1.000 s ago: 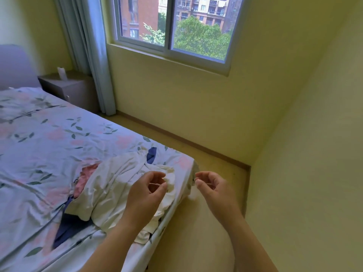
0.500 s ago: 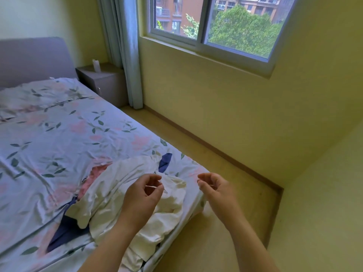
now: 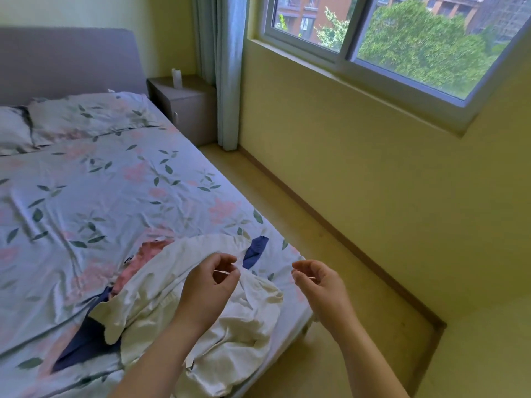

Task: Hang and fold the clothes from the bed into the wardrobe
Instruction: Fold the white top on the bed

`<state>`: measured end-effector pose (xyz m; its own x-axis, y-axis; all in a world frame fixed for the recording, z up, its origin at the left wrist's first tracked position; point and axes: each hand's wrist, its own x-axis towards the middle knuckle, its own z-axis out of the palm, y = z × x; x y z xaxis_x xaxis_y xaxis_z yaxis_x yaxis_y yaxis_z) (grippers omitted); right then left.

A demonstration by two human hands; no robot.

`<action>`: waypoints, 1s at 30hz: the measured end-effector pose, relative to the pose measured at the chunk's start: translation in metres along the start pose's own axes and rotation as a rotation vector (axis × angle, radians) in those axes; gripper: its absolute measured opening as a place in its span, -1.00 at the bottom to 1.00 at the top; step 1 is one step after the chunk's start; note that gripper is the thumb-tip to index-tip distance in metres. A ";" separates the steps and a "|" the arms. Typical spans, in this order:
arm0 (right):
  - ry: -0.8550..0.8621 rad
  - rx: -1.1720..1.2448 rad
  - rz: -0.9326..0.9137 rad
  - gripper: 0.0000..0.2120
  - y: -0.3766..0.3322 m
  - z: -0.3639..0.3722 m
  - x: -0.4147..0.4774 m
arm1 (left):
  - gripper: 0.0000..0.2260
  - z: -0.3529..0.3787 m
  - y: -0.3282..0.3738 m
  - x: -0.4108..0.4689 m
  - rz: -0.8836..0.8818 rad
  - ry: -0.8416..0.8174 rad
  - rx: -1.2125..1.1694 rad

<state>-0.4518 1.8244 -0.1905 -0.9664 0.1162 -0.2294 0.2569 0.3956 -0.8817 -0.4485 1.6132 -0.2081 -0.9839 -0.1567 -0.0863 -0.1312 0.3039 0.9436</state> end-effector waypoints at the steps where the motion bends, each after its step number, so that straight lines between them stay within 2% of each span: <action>1: -0.022 -0.008 0.003 -0.84 0.002 0.000 0.011 | -0.85 0.003 -0.002 0.006 -0.013 0.017 0.013; 15: -0.383 -0.182 -0.048 -0.83 0.026 -0.015 0.198 | -0.86 0.077 -0.020 0.085 -0.266 0.267 0.102; 25: -0.649 -0.437 0.021 -0.73 0.092 0.058 0.271 | -0.88 0.075 -0.097 0.082 -0.531 0.340 0.158; 30: -0.697 -0.536 0.041 -0.67 0.124 0.107 0.298 | -0.88 0.075 -0.139 0.083 -0.611 0.352 0.176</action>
<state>-0.7091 1.8108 -0.4122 -0.6984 -0.3741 -0.6102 0.0929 0.7980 -0.5955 -0.5215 1.6285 -0.3701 -0.6354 -0.6308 -0.4454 -0.6914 0.2078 0.6920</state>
